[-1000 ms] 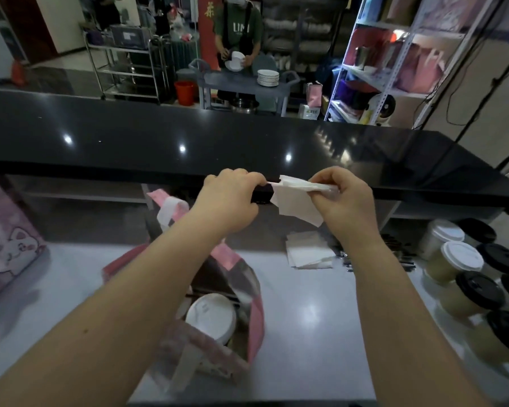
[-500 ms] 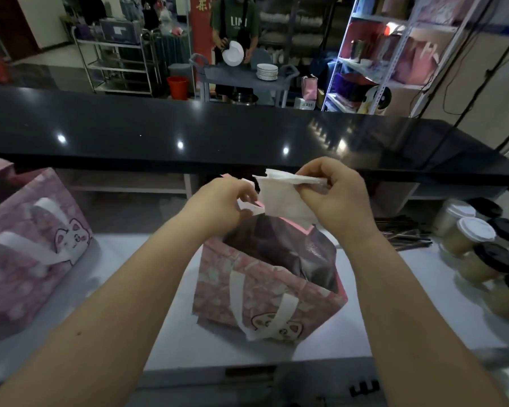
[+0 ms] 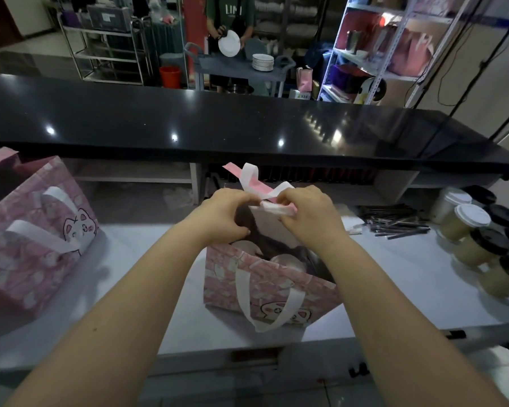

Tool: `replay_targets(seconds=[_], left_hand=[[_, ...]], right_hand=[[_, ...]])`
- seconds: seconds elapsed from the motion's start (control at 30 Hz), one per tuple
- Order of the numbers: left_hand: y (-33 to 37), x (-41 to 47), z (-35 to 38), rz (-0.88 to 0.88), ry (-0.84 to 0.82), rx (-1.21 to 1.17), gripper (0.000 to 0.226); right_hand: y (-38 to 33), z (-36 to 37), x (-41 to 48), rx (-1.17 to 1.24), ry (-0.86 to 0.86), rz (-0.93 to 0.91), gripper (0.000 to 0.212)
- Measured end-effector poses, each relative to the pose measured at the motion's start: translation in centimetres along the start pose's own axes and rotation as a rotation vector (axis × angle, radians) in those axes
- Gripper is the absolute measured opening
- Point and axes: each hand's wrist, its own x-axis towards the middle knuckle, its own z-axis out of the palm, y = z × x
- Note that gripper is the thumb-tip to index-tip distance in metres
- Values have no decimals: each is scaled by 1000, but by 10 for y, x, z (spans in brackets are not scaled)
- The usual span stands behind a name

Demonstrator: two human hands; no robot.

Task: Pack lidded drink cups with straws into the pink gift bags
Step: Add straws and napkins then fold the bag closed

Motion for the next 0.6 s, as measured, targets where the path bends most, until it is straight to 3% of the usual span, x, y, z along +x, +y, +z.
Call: replay_targets(seconds=[0.23,0.33,0.43,0.6], left_hand=[[-4,-4,5,-8,-8,95,77],[1,-6,9,-22,-34,133,82],[5,-8,15,-44,-40,127,84],[7,-9,18,-50,-18,146,87]], right_hand=[[31,-13,-25,109,-7,184,48],[43,-14,-33,97,-162,382,65],[45,-4,-33,19,-224,437,54],[55,-3,-18,-153,-141,346,15]])
